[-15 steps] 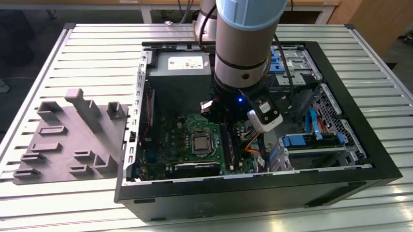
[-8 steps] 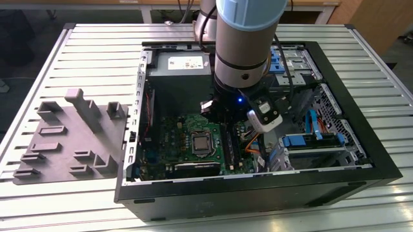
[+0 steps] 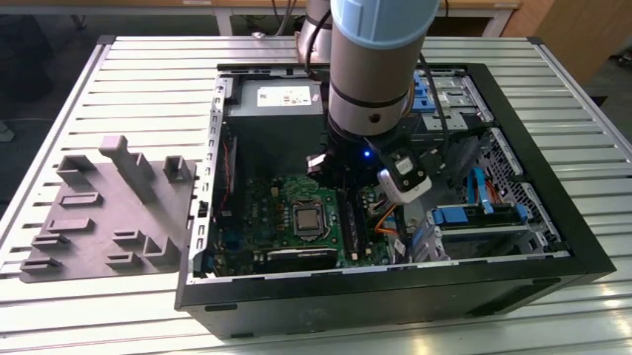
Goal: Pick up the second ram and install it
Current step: 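Insert the second ram into the second slot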
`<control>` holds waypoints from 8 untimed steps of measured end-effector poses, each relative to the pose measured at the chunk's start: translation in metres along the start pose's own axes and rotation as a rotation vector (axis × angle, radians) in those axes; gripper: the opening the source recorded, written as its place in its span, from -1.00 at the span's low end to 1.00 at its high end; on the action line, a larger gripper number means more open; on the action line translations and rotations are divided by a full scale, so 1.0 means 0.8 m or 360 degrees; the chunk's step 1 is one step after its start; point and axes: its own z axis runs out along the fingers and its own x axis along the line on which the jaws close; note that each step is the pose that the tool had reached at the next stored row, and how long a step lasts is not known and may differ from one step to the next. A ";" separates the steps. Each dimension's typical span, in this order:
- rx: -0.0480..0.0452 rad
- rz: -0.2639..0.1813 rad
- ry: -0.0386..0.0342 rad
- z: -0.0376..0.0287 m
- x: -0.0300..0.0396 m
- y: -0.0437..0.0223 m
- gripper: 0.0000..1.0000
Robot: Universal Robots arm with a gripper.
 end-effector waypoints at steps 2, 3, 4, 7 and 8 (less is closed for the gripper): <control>-0.0001 0.0000 0.0000 0.0007 0.0000 0.0000 -0.77; -0.0002 0.0000 0.0000 0.0011 0.0000 0.0001 -0.77; -0.0003 0.0000 0.0000 0.0012 0.0000 0.0001 -0.77; -0.0002 0.0000 0.0000 0.0013 0.0000 0.0001 -0.77; -0.0003 0.0000 0.0000 0.0014 0.0000 0.0002 -0.77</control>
